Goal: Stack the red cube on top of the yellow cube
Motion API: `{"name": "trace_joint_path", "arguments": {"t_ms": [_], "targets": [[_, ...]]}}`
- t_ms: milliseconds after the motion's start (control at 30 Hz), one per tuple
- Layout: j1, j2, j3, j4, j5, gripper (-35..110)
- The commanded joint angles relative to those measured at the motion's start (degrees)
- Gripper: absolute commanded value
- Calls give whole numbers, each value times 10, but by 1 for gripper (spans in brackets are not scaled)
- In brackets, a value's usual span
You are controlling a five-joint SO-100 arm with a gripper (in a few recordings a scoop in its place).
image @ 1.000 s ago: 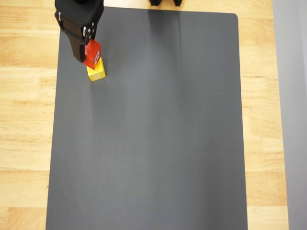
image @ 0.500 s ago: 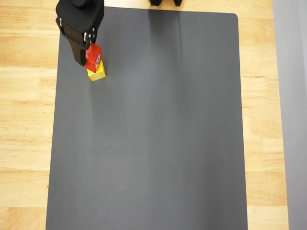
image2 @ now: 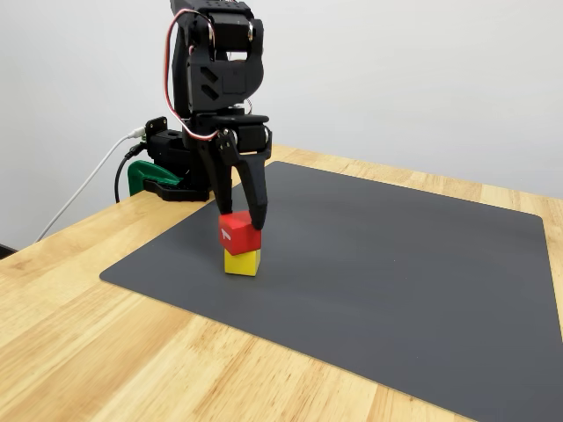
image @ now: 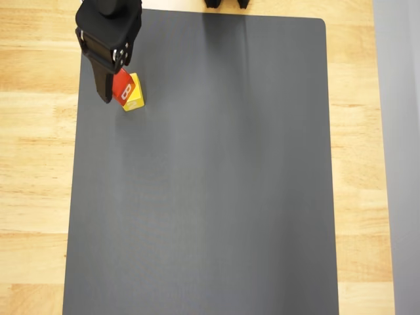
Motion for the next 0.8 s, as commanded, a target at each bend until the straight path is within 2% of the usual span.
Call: {"name": "trace_joint_path", "arguments": {"t_ms": [0, 333, 567, 767], "targets": [[7, 12, -18, 6, -2, 28], [-3, 50, -12, 41, -4, 34], [-53, 135, 18, 62, 31, 32], [-99, 202, 46, 59, 91, 10]]}}
